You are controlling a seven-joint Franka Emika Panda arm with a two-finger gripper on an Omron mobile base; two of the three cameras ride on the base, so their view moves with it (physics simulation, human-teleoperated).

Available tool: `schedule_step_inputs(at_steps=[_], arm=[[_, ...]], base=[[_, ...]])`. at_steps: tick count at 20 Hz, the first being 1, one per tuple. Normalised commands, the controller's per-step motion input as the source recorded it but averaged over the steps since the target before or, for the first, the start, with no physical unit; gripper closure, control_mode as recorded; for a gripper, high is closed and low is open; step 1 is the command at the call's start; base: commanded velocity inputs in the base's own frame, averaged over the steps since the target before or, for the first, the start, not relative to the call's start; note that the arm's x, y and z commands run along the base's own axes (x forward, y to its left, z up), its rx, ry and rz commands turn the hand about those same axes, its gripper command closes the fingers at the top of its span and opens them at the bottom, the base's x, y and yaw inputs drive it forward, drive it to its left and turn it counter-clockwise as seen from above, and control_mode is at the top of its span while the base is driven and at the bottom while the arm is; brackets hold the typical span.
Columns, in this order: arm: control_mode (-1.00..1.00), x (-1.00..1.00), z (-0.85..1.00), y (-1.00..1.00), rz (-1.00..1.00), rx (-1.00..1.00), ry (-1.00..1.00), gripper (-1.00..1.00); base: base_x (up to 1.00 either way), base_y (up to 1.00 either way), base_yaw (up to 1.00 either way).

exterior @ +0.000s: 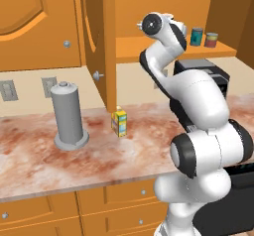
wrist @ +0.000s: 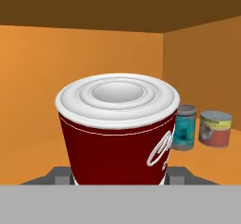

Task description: Stack two cans on top of the other two cans in the cabinet.

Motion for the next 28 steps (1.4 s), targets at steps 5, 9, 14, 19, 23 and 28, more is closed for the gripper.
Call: schedule_step_inputs(at_steps=[5,9,14,19,23,28], arm=[[-1.00,0.00,0.12,-0.10,-0.07,-0.05,0.04,1.00],[-1.00,0.03,0.02,-0.21,-0.04,-0.03,0.07,1.00],[-1.00,0.06,0.00,-0.20,0.00,0.00,0.02,1.00],[-1.00,0.00,0.00,-0.19,0.00,0.00,-0.02,1.00],[-1.00,0.04,-0.05,-0.15,0.00,0.00,0.02,1.00],[-1.00,0.17,-0.07,-0.01,0.00,0.00,0.03,1.00]], base=[[0.00,0.00,0.00],[0.00,0.00,0.00],[0.00,0.00,0.00],[0.00,0.00,0.00],[0.00,0.00,0.00],[0.00,0.00,0.00]])
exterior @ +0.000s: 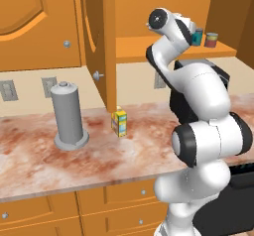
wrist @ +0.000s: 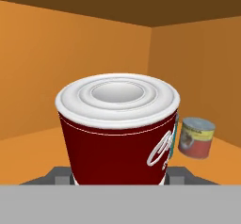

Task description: Stack two cans on top of the other two cans in the cabinet.

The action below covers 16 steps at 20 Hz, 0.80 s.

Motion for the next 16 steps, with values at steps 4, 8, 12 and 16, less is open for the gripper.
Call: schedule_step_inputs(at_steps=[4,8,12,16], arm=[[-1.00,0.18,0.00,-0.03,0.00,0.00,0.02,1.00],[-1.00,0.06,0.00,-0.01,0.00,0.00,0.00,1.00],[-1.00,0.08,0.08,0.00,0.00,0.01,0.00,1.00],[-1.00,0.15,0.03,-0.01,0.00,0.00,0.00,1.00]], base=[[0.00,0.00,0.00],[0.00,0.00,0.00],[0.00,0.00,0.00],[0.00,0.00,0.00]])
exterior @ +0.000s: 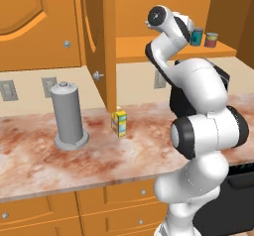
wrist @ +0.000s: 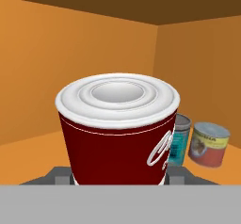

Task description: Stack two cans on top of the other two cans in the cabinet.

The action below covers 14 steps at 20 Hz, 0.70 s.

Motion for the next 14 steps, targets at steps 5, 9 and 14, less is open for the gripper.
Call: schedule_step_inputs(at_steps=[5,9,14], arm=[[-1.00,0.19,0.00,-0.03,0.00,0.02,0.01,1.00],[-1.00,0.15,-0.01,-0.02,0.00,0.03,0.04,1.00],[-1.00,0.12,-0.01,0.00,0.00,0.04,0.01,1.00]], base=[[0.00,0.00,0.00],[0.00,0.00,0.00],[0.00,0.00,0.00]])
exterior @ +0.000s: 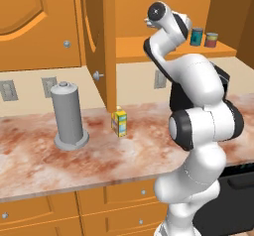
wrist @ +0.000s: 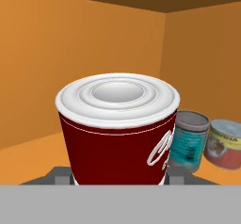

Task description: Stack two cans on top of the other two cans in the cabinet.

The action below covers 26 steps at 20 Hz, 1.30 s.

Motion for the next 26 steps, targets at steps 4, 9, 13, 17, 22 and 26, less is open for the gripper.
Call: schedule_step_inputs(at_steps=[4,9,13,17,22,26], arm=[[-1.00,0.09,-0.01,-0.02,0.00,0.04,0.00,1.00],[-1.00,-0.01,-0.10,-0.07,0.00,0.07,0.00,1.00],[-1.00,-0.06,-0.18,-0.05,0.00,0.07,0.00,1.00],[-1.00,-0.06,-0.18,-0.01,0.00,0.07,0.00,1.00],[-1.00,0.00,-0.13,0.00,0.00,0.04,0.00,1.00],[-1.00,0.00,-0.09,0.00,0.00,0.03,0.00,1.00]], base=[[0.00,0.00,0.00],[0.00,0.00,0.00],[0.00,0.00,0.00],[0.00,0.00,0.00],[0.00,0.00,0.00],[0.00,0.00,0.00]])
